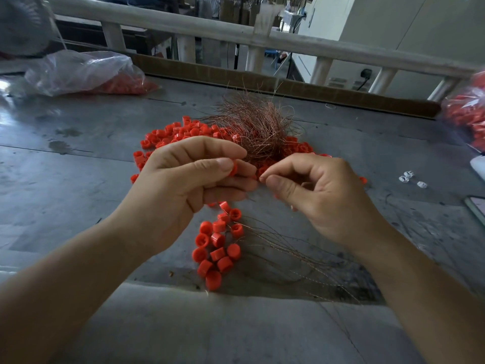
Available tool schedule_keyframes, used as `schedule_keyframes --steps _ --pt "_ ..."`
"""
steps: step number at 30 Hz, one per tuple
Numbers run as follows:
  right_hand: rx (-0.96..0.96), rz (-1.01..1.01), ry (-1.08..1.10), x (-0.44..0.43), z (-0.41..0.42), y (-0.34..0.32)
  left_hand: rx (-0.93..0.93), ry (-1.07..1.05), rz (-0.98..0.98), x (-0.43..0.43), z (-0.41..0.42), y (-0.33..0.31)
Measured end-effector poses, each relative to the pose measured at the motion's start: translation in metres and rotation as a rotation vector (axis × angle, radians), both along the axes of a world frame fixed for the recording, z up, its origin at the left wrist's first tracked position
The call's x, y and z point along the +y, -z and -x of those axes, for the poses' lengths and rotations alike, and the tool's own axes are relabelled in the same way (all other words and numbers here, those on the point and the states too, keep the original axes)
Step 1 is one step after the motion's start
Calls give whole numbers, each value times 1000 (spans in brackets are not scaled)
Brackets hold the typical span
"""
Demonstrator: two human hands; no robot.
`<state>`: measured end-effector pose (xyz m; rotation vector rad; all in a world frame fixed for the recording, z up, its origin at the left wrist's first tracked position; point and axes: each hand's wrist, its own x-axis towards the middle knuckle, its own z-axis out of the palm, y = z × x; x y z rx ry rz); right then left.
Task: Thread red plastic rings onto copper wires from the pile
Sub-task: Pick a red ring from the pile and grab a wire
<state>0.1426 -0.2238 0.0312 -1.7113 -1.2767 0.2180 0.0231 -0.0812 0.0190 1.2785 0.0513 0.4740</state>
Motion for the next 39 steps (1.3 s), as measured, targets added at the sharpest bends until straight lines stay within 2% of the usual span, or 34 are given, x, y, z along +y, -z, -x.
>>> schedule_keyframes --steps 5,11,15,20,26,32,39 --pt "-75 26 79 -2 -1 -2 60 -80 -41 0 2 -3" --pt "-105 178 41 2 3 6 177 -532 -147 26 1 -4" --pt "-152 337 0 4 6 13 287 -666 -261 43 -3 -1" --pt "-168 508 -61 2 2 12 498 -709 -756 50 -4 13" --pt "-152 439 40 -1 -4 6 606 -751 -1187 51 -8 25" --pt "-166 411 44 -1 -1 7 674 -666 -1337 50 -14 33" --pt "-202 372 137 -1 -4 8 621 -685 -1380 50 -14 35"
